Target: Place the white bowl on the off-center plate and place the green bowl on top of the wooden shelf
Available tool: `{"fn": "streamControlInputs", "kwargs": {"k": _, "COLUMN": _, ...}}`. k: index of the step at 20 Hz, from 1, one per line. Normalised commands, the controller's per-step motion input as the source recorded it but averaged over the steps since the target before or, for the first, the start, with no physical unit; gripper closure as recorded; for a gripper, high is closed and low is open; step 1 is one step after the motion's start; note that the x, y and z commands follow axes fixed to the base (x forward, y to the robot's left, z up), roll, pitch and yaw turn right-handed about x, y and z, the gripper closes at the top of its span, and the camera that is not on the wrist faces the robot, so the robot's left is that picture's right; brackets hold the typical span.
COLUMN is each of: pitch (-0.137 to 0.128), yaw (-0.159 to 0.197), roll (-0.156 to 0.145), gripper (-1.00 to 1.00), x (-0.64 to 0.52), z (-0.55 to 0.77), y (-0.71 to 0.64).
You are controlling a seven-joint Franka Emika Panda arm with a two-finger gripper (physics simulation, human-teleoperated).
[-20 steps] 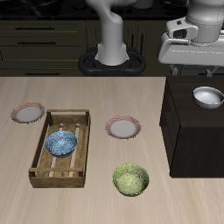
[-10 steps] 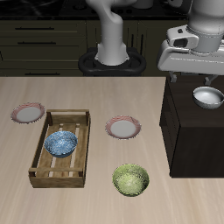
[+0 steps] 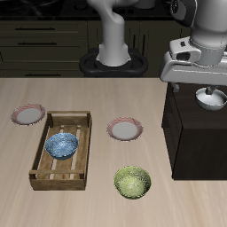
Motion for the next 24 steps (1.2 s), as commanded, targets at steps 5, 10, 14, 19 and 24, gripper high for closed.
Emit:
{"fn": "streamControlInputs", "kwargs": {"k": 5, "pitch": 0.029, "yaw": 0.012, "roll": -0.001, "gripper": -1.00, "x": -0.01, "z": -0.23, "y": -0.02}}
{"fn": "streamControlInputs", "kwargs": {"k": 10, "pitch": 0.046, "yaw": -0.001, "roll": 0.013, "gripper": -1.00, "x": -0.04, "z": -0.30, "y": 0.04}}
{"fn": "streamControlInputs", "kwargs": {"k": 14, "pitch": 0.037, "yaw": -0.010, "roll": 0.063, "gripper": -1.00, "x": -0.14, "z": -0.25, "y": 0.11}}
{"fn": "streamControlInputs", "kwargs": {"k": 19, "pitch": -0.004, "yaw": 0.007, "roll": 0.051, "gripper": 1.00, "x": -0.19, "z": -0.11, "y": 0.10}}
{"fn": "streamControlInputs", "kwargs": {"k": 24, "pitch": -0.004, "yaw": -0.015, "roll": 0.019, "gripper": 1.00, "x": -0.10, "z": 0.05, "y": -0.04}}
